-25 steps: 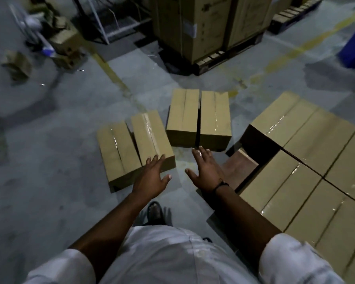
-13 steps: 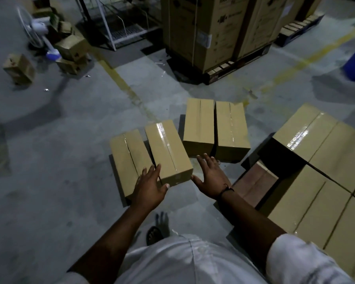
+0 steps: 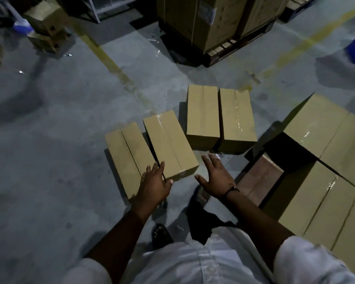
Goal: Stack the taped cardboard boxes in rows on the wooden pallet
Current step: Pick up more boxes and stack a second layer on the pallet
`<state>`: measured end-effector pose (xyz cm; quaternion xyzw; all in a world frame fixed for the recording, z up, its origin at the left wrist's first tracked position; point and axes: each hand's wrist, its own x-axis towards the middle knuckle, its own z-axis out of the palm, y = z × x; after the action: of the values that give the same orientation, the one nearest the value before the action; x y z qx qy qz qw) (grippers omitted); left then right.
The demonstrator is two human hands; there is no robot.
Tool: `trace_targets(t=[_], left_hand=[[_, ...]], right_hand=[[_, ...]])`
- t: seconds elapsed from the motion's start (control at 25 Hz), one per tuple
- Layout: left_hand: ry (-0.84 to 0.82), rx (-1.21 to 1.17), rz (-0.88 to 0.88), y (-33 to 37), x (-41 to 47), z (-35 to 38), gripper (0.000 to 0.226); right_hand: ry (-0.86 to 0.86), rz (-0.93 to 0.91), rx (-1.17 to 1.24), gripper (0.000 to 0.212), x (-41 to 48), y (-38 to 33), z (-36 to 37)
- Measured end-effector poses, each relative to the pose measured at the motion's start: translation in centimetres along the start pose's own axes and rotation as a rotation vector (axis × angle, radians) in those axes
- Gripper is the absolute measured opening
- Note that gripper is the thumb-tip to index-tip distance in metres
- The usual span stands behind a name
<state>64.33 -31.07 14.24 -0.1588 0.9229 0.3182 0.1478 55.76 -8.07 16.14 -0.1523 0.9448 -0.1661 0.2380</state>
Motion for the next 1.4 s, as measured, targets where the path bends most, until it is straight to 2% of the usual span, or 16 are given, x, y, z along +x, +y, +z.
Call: trace_targets(t=[0.16, 0.32, 0.48, 0.68, 0.88, 1.04, 1.12, 1.2, 1.4], left_hand=[[-0.069, -0.001, -0.088, -0.6, 4.9, 1.1, 0.077], [-0.067, 0.040, -0.153, -0.4, 11.2, 1.9, 0.076], [-0.089, 0.063, -0.190, -1.8, 19.6, 4.8, 0.072], [-0.081, 0.000, -0.300, -8.6, 31.3, 13.2, 0.073], [-0.135, -0.009, -0.273, -17.7, 40.5, 21.7, 0.078], [-0.088, 0.102, -0.223, -22.4, 44.5, 24.5, 0.078], [-0.043, 0.097, -0.189, -23.0, 45.7, 25.2, 0.081], [-0.021, 0.052, -0.157, -23.1, 46.6, 25.6, 0.087], [-0.015, 0.027, -0.192, -21.5, 46.5, 24.8, 0.091]], right_hand=[[-0.077, 0.007, 0.027, 0.081, 6.2, 1.7, 0.2], [-0.204, 0.007, 0.060, 0.080, 13.8, 3.1, 0.5], [-0.251, -0.021, -0.009, 0.078, 22.4, 5.1, 2.9], [-0.255, -0.037, -0.117, 0.080, 35.2, 9.4, 11.8], [-0.270, -0.081, -0.155, 0.086, 45.4, 12.8, 23.7], [-0.156, -0.116, -0.184, 0.086, 49.8, 13.0, 28.7], [-0.112, -0.066, -0.153, 0.089, 50.8, 13.0, 29.4], [-0.128, -0.010, -0.089, 0.095, 51.3, 13.2, 29.8], [-0.153, -0.011, -0.104, 0.105, 50.8, 12.9, 29.0]])
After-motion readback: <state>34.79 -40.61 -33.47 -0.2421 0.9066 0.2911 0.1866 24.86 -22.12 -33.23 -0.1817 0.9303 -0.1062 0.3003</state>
